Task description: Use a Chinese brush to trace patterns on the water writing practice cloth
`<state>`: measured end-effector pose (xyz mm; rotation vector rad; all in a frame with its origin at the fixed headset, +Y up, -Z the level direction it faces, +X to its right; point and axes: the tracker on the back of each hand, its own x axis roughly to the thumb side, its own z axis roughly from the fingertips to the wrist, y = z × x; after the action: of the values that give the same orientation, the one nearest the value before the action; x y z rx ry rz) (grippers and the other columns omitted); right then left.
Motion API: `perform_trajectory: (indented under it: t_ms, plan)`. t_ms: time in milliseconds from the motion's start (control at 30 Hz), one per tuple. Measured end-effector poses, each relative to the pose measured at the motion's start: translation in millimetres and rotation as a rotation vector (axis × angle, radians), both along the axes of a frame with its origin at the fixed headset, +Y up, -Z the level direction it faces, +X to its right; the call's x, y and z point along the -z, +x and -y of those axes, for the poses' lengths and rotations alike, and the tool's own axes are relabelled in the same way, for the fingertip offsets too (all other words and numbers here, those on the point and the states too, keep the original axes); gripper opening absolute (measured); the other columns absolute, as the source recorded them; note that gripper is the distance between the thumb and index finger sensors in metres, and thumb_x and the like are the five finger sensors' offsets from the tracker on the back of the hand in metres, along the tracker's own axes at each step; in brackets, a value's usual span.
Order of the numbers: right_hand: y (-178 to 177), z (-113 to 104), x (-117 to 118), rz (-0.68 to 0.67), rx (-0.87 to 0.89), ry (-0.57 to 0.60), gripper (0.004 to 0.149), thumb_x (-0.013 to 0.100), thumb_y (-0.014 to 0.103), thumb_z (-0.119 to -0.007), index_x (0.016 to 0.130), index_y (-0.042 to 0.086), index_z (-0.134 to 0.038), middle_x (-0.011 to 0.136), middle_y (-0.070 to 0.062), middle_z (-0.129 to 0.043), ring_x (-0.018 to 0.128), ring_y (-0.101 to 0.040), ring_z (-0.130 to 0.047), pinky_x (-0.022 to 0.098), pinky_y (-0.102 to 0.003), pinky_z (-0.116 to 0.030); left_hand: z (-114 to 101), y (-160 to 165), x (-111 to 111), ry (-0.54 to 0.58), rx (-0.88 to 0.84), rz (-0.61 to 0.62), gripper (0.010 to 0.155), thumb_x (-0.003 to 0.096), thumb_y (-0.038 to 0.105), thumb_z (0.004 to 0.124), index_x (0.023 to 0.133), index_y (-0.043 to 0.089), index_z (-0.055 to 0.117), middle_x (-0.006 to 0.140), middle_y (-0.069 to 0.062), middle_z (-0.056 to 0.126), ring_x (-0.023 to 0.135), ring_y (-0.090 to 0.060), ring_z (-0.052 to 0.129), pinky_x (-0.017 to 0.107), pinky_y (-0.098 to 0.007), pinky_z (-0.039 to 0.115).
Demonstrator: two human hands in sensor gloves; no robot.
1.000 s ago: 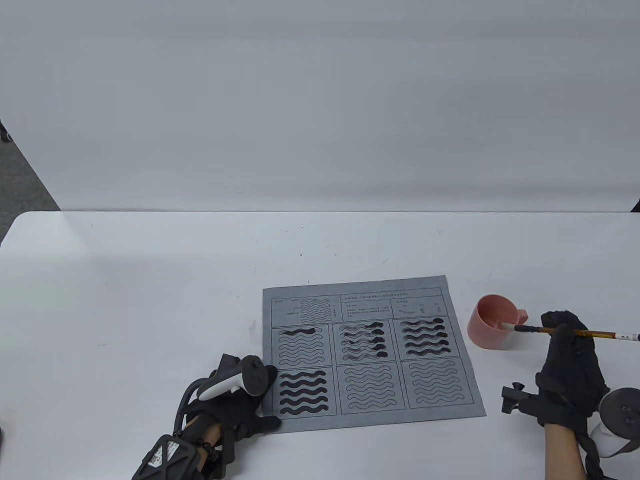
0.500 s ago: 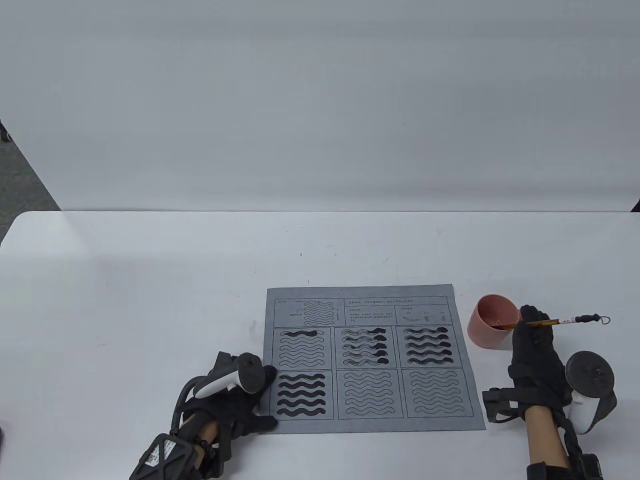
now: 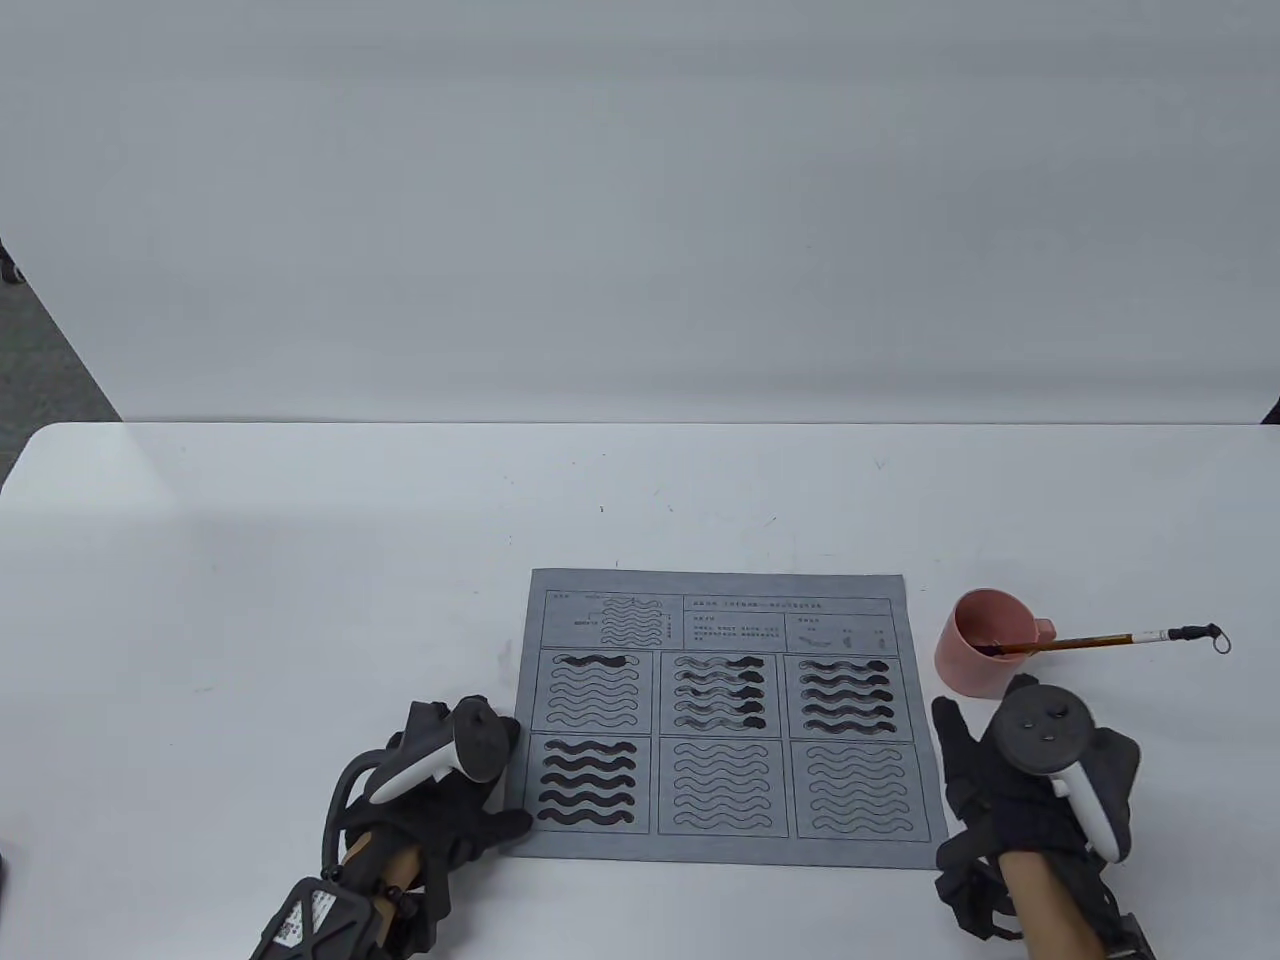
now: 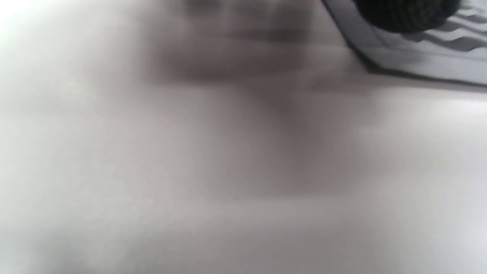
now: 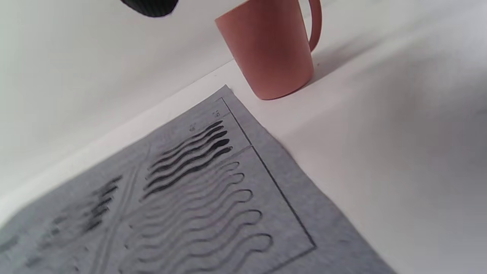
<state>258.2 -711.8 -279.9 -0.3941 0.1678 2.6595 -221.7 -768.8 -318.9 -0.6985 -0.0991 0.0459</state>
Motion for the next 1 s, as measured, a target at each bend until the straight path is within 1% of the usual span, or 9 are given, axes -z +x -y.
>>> perform_trajectory:
  t_ms: [33, 167, 200, 300, 400, 500, 667, 867, 1000]
  plan:
    - [-12, -3, -3, -0.038, -0.054, 0.000, 0.085, 0.062, 0.048, -0.052, 0.106, -0.015, -0.015, 0.110, -0.047, -0.016, 0.089, -0.079, -0.030, 0.058, -0.082, -0.036, -3, 1, -1, 0.010, -0.007, 0.002, 0.092, 0.0422, 0.067, 0.062, 0.103, 0.047, -0.005, 0.106, 0.010, -0.026, 0.102, -0.033, -0.021, 0.076, -0.062, 0.001]
    - [-42, -7, -11, -0.145, -0.063, -0.002, 0.084, 0.061, 0.048, -0.052, 0.108, -0.013, -0.018, 0.111, -0.046, -0.020, 0.090, -0.078, -0.032, 0.058, -0.082, -0.033, -16, 9, -8, 0.081, 0.008, 0.040, 0.092, 0.0419, 0.067, 0.061, 0.104, 0.046, -0.004, 0.106, 0.010, -0.026, 0.102, -0.034, -0.022, 0.075, -0.062, 0.001]
    - [-49, -7, -14, -0.194, -0.078, 0.025, 0.084, 0.061, 0.050, -0.051, 0.109, -0.011, -0.019, 0.112, -0.045, -0.021, 0.092, -0.077, -0.034, 0.060, -0.081, -0.033, -20, 13, -11, 0.102, 0.002, 0.054, 0.092, 0.0417, 0.067, 0.060, 0.104, 0.046, -0.004, 0.106, 0.010, -0.026, 0.102, -0.034, -0.022, 0.075, -0.062, 0.001]
    - [-68, -11, -20, -0.244, -0.180, 0.142, 0.082, 0.060, 0.049, -0.053, 0.110, -0.010, -0.025, 0.113, -0.043, -0.030, 0.093, -0.073, -0.042, 0.061, -0.080, -0.038, -29, 24, -19, 0.147, -0.012, 0.092, 0.090, 0.0418, 0.068, 0.058, 0.105, 0.046, -0.002, 0.107, 0.009, -0.026, 0.102, -0.035, -0.021, 0.075, -0.063, 0.002]
    - [-83, -15, -27, -0.319, -0.255, 0.202, 0.081, 0.060, 0.049, -0.054, 0.110, -0.008, -0.024, 0.114, -0.042, -0.027, 0.095, -0.071, -0.041, 0.062, -0.079, -0.036, -38, 38, -29, 0.205, 0.010, 0.156, 0.091, 0.0418, 0.068, 0.058, 0.105, 0.046, -0.002, 0.107, 0.009, -0.026, 0.102, -0.035, -0.021, 0.075, -0.063, 0.002]
    - [-95, -15, -33, -0.398, -0.249, 0.232, 0.082, 0.060, 0.049, -0.054, 0.110, -0.007, -0.022, 0.115, -0.041, -0.019, 0.096, -0.070, -0.035, 0.063, -0.078, -0.033, -44, 49, -37, 0.276, 0.015, 0.208, 0.090, 0.0420, 0.068, 0.059, 0.105, 0.046, -0.002, 0.107, 0.010, -0.025, 0.102, -0.034, -0.022, 0.075, -0.063, 0.001]
    - [-118, -14, -47, -0.525, -0.264, 0.241, 0.082, 0.060, 0.049, -0.054, 0.110, -0.007, -0.020, 0.114, -0.040, -0.012, 0.096, -0.070, -0.027, 0.063, -0.077, -0.029, -47, 59, -44, 0.324, 0.032, 0.260, 0.090, 0.0427, 0.067, 0.059, 0.106, 0.045, -0.001, 0.108, 0.010, -0.024, 0.103, -0.032, -0.020, 0.076, -0.061, 0.000]
    - [-141, -23, -73, -0.658, -0.330, 0.364, 0.080, 0.060, 0.048, -0.056, 0.110, -0.005, -0.025, 0.115, -0.039, -0.018, 0.097, -0.068, -0.030, 0.064, -0.077, -0.032, -47, 61, -46, 0.347, 0.071, 0.282, 0.090, 0.0429, 0.067, 0.059, 0.106, 0.045, -0.002, 0.108, 0.010, -0.024, 0.103, -0.032, -0.020, 0.076, -0.061, 0.000]
    - [-149, -21, -80, -0.721, -0.328, 0.345, 0.079, 0.060, 0.047, -0.056, 0.110, -0.005, -0.026, 0.115, -0.039, -0.020, 0.097, -0.068, -0.032, 0.064, -0.077, -0.033, -47, 62, -47, 0.362, 0.074, 0.290, 0.089, 0.0435, 0.067, 0.058, 0.105, 0.046, -0.002, 0.108, 0.010, -0.023, 0.104, -0.032, -0.020, 0.076, -0.061, 0.000]
